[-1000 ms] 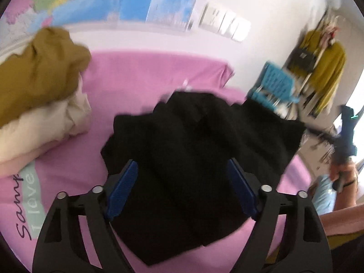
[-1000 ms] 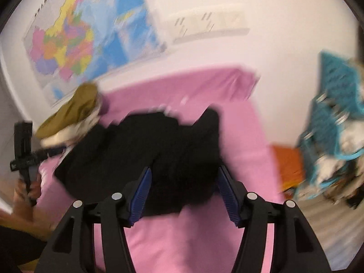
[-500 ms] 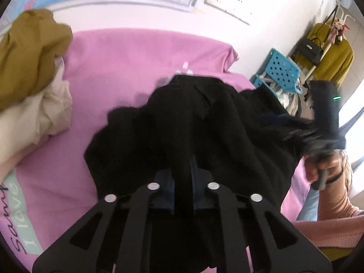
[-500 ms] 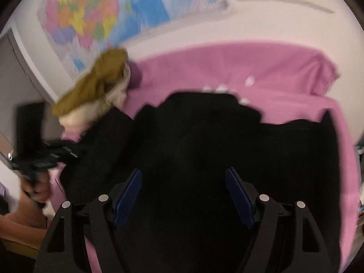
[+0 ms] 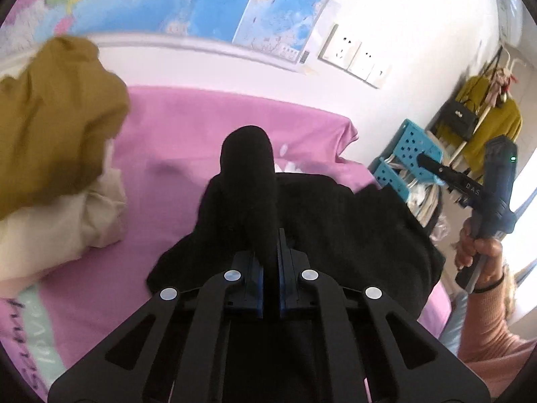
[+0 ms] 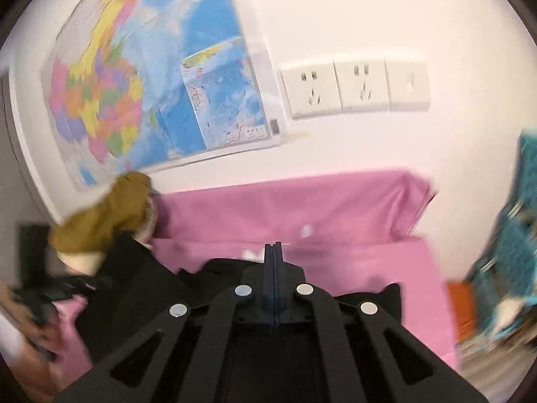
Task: Fold large clothes
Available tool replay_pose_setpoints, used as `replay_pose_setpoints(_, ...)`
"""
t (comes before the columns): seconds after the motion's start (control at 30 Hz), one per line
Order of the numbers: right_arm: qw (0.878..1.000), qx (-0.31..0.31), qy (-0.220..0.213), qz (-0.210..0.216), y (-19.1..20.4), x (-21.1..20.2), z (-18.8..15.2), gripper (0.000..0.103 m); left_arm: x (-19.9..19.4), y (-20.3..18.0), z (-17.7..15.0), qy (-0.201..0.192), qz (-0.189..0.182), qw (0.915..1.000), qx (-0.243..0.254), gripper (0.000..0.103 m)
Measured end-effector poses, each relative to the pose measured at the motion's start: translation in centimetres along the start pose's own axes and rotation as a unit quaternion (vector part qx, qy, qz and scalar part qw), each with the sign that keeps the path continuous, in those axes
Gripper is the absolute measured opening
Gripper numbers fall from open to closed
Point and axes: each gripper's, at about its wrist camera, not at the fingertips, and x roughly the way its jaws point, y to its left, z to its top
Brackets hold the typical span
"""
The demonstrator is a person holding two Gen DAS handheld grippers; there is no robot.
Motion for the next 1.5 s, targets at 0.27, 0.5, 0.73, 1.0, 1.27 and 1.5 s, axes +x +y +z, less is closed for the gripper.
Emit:
replay_pose_setpoints(0.27,0.989,-0.028,0.141,0.027,1.2,4.3,-5.5,0.082,3.9,1.7,-1.8,0.059,0.045,0.9971,-0.014,0.018)
replay_pose_setpoints(0.5,0.986,-0.071,0.148,-0.014,1.5,5.5,-6.7,0.007,4.4,0.9,-2.7,0.065,0.076,0.9949,0.006,0.037)
replay_pose_setpoints(0.73,0.988,-0.038,0.140,-0.052,0.0,7.2,-6.2,0.006,4.5,-0.8,-2.4,0.040,0.109,0.9927,0.033,0.039)
replay_pose_setpoints(1.0,0.983,-0.066,0.154,-0.073,0.9,6.4,-8.0,0.057,3.3,-0.5,-3.3,0.029,0.124,0.9915,0.026,0.062)
replay_pose_setpoints(1.27,0.995,-0.038,0.093,-0.021,0.9,1.4,-7.3,0.056,1.5,-0.8,-4.0,0.014,0.125,0.9917,0.023,0.066)
replay_pose_setpoints(1.5,0.988,-0.046,0.144,-0.036,0.5,4.8,-9.0,0.054,2.5,-0.5,-5.1,0.027,0.111,0.9929,0.032,0.064)
